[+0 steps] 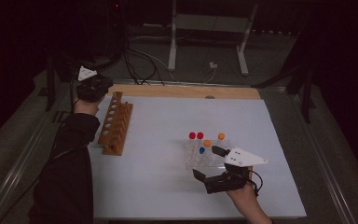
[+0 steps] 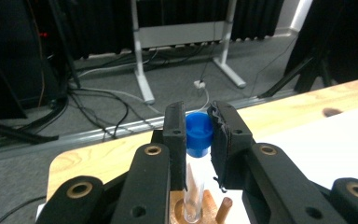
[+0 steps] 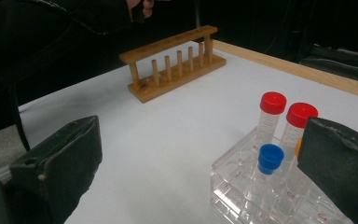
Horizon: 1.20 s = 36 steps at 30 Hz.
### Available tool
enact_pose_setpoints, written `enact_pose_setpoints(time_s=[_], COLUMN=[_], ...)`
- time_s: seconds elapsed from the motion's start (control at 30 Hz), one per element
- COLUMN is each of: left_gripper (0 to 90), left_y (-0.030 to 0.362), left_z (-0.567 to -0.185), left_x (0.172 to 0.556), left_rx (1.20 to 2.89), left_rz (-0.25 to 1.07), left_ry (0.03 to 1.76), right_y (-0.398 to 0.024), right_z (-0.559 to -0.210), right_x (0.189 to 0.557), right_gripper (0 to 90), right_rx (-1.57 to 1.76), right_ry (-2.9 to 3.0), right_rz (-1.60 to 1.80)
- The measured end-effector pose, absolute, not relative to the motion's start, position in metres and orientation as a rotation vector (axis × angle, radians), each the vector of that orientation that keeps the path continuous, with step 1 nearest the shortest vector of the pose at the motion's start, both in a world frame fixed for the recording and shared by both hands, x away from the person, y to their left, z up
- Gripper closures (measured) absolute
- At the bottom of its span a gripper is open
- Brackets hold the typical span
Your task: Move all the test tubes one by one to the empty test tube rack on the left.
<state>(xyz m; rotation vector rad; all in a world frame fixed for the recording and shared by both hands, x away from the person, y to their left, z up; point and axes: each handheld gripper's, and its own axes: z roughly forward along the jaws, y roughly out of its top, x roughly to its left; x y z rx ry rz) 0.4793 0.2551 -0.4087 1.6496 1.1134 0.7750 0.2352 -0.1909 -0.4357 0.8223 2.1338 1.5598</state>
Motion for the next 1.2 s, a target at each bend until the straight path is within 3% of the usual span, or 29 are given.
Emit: enact_pose_setpoints(time_s=[0.43,1.0,1.13,1.2], left_gripper=[77.8,77.1,73.8,61.9], left_y=[0.257,0.258,0.256,0.256], left_z=[-0.447,-0.451,-0.449,-0.449], left_x=[0.483,0.486,0.486,0.485], left_rx=[1.703,1.743,1.772,1.779], left_rz=[0.746,0.717,0.703,0.706], left_ry=[1.160,1.173,1.185,1.209], right_y=[-0.191,-0.191,-0.192,-0.193], right_z=[-0.436,-0.435,-0.435,-0.434], right_x=[0.235,0.235,0.235,0.235], right_gripper=[0.0,0.0,0.0,0.0], right_rx=[0.827,0.828,0.827,0.829], right_ry=[2.133,2.131,2.128,2.127], right_rz=[1.565,1.571,1.571,1.574])
